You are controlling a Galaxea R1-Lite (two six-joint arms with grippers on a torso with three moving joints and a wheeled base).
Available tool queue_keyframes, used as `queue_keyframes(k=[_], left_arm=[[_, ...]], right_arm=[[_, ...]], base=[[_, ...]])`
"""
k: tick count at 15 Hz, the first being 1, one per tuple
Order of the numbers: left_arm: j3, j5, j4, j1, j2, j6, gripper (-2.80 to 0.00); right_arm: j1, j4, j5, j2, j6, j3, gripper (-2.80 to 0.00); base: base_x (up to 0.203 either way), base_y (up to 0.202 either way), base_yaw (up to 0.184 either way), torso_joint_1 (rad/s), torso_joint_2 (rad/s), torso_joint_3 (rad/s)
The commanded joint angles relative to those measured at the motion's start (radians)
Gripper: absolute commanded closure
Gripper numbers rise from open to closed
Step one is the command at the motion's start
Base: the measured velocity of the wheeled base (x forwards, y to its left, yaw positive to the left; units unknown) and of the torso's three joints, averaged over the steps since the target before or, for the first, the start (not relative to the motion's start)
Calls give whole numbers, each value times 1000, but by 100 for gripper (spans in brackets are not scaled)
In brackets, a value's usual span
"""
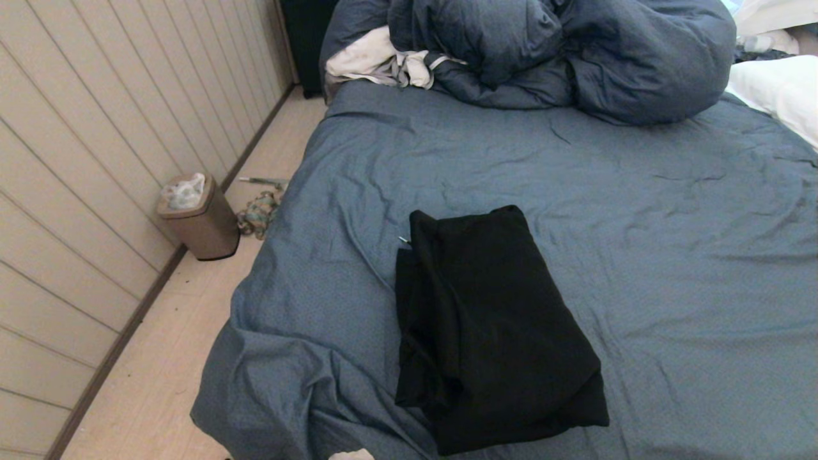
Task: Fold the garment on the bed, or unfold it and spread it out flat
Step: Unfold the black sweatshirt
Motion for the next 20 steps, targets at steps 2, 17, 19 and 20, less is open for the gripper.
queue_keyframes(k=[2, 17, 19, 20], left_arm=[[0, 0, 1, 1, 2, -1, 0], [-3, 0, 4, 1, 2, 14, 0], [-18, -8, 23, 1, 4, 57, 0], [-51, -16, 34, 1, 26, 63, 0]], right_arm=[[0, 1, 1, 3, -5, -3, 0], [313, 487, 6, 1191, 200, -1342, 0], [528, 646, -1, 1373, 313, -1492, 0], [605, 691, -21, 1442, 347, -1536, 0]], base=[[0, 0, 0, 0, 0, 0], [0, 0, 0, 0, 0, 0], [0, 0, 0, 0, 0, 0], [0, 0, 0, 0, 0, 0]])
